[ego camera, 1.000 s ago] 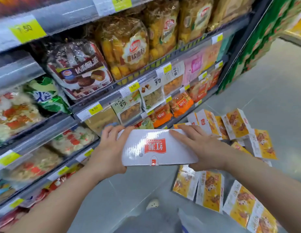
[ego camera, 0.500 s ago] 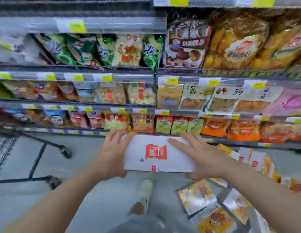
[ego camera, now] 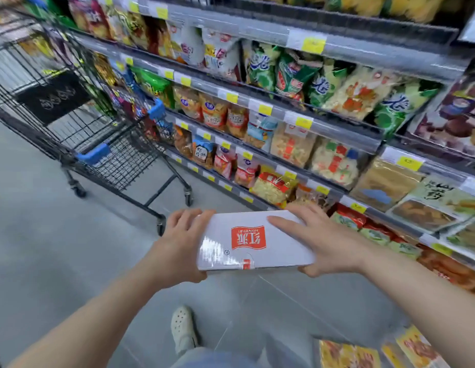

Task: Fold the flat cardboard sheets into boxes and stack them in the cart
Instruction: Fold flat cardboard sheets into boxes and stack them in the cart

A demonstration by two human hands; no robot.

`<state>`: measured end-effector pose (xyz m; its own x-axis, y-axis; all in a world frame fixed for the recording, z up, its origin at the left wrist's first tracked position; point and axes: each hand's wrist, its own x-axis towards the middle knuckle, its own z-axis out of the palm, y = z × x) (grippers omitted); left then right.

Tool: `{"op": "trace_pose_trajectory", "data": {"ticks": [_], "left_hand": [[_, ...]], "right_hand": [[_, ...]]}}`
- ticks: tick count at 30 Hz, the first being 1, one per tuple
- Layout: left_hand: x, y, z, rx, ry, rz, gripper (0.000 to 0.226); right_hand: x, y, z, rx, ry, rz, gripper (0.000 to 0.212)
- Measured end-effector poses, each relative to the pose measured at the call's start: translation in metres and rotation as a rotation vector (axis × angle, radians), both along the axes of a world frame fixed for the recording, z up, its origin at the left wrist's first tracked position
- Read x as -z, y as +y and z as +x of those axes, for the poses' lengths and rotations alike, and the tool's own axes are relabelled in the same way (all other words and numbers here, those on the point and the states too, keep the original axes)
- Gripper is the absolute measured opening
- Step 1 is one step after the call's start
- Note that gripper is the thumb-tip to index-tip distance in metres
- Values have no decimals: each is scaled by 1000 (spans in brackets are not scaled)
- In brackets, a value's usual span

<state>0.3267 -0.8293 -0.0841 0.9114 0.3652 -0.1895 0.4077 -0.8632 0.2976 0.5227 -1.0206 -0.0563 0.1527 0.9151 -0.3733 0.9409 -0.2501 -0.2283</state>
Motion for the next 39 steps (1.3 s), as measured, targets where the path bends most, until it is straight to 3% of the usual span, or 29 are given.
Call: {"op": "trace_pose_trajectory", "data": {"ticks": [6, 9, 14, 19, 28, 39], "left_hand": [[1, 60, -64, -240, -50, 16, 98], [2, 96, -85, -305, -57, 21, 109], [-3, 186, -109, -328, 11, -50, 109], [-14, 267, -117, -349, -18, 14, 118], [-34, 393, -86, -429, -130, 90, 118], [-24, 538, -1, -645, -71, 37, 121]], "right_hand": [[-2, 106, -30, -190, -12, -29, 93], [0, 162, -41, -266, -5, -49, 92], [-3, 267, -57, -338, 3, -65, 90], [-13, 351, -61, -360, 0, -61, 93], [-39, 496, -21, -407, 12, 36, 92], [-27, 694, 75, -549, 40, -128, 94]]}}
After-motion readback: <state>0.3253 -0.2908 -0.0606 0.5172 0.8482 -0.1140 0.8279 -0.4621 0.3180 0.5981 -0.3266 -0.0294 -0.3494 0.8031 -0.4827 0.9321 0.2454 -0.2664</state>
